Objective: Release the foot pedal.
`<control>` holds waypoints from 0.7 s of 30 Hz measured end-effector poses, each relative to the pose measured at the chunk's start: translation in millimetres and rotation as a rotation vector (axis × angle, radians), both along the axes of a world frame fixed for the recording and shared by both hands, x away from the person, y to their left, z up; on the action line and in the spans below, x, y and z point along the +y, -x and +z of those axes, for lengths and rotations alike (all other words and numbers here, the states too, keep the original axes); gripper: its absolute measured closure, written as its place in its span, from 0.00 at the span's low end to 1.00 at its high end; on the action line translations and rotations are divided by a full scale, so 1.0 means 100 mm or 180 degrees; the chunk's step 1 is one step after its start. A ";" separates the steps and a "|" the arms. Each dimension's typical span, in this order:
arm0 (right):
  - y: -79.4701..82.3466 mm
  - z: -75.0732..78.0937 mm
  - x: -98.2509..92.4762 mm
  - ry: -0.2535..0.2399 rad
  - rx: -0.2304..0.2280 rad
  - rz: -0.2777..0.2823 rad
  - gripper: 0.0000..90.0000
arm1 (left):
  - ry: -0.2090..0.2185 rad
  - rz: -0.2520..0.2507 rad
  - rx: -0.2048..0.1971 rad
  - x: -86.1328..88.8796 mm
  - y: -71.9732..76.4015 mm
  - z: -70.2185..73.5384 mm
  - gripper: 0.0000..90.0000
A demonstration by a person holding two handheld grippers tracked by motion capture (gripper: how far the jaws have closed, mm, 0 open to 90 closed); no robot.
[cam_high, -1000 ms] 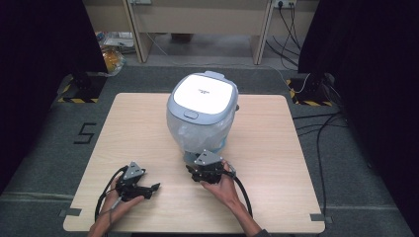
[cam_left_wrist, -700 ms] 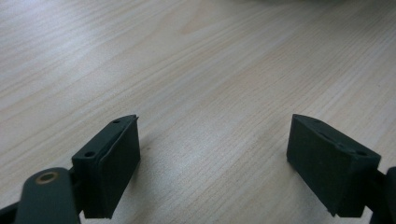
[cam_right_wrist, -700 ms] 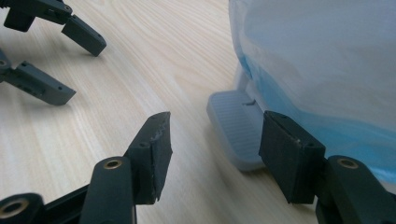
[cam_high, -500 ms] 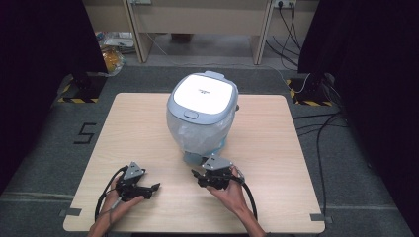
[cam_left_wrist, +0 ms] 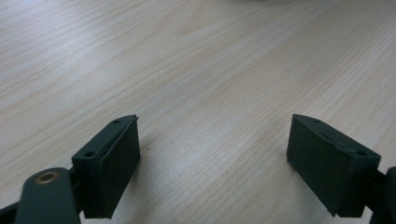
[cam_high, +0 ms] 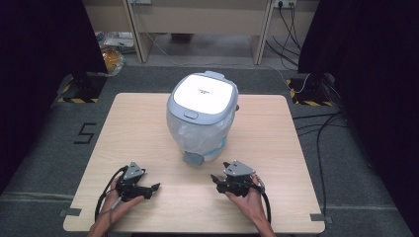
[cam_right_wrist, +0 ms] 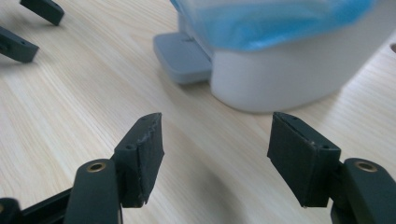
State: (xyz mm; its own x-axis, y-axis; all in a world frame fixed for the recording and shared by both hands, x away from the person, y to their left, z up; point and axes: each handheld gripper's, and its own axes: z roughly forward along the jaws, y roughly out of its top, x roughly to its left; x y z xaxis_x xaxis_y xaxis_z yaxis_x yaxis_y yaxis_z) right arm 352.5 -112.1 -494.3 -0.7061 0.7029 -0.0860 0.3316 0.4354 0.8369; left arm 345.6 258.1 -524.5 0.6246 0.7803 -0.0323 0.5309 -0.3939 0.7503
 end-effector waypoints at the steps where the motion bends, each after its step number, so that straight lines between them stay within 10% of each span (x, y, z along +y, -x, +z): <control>1: 0.01 -0.01 -0.03 0.0002 0.0011 -0.0016 0.38 | 0.0000 0.0000 0.0000 0.00 0.00 0.00 0.19; 21: 0.18 -0.18 -0.44 0.0110 0.0357 -0.0354 0.28 | 0.0000 0.0000 0.0000 0.00 0.00 0.00 0.19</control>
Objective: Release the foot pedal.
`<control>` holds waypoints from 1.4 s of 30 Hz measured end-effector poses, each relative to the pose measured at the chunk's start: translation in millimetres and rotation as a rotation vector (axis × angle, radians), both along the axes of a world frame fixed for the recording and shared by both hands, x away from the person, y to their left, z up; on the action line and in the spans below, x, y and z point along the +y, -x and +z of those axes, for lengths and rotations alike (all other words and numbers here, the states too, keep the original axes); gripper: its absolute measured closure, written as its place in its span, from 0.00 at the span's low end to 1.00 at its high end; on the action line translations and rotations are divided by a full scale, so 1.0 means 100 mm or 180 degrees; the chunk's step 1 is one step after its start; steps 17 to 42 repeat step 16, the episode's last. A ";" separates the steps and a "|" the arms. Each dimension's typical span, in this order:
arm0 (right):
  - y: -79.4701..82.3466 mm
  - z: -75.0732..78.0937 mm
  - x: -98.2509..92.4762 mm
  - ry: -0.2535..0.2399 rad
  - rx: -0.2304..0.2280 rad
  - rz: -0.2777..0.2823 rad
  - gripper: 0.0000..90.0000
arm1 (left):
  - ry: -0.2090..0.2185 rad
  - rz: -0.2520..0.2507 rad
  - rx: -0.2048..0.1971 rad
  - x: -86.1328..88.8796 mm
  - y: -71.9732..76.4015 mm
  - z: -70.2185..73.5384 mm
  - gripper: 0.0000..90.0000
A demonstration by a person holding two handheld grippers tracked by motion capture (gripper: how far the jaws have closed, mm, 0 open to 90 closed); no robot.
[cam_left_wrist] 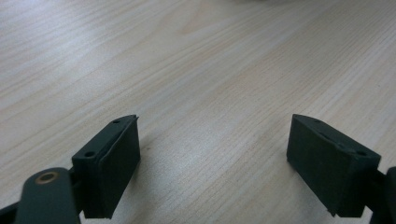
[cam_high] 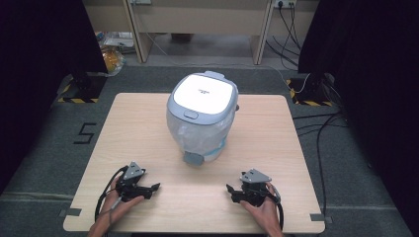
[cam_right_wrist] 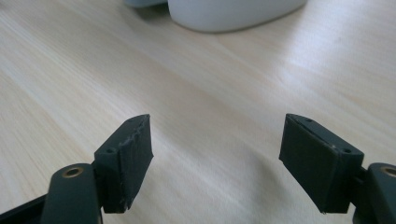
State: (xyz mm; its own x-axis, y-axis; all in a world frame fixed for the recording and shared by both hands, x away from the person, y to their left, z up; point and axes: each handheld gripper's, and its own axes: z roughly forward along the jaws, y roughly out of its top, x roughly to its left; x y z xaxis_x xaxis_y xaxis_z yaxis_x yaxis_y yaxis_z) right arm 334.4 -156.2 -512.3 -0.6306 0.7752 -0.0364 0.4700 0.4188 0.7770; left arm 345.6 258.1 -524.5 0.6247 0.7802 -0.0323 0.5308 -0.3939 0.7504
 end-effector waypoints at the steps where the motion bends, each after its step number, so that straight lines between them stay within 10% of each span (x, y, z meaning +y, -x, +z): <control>1: 0.01 -0.02 -0.03 0.0026 0.0037 -0.0019 0.28 | 0.0000 0.0000 0.0000 0.00 0.00 0.00 0.19; 12: 0.07 -0.05 -0.11 0.0071 0.0253 -0.0093 0.21 | 0.0000 0.0001 0.0000 0.00 0.00 0.00 0.19; 42: 0.07 -0.06 -0.11 0.0080 0.0266 -0.0085 0.18 | 0.0000 0.0001 0.0000 0.00 0.00 0.00 0.19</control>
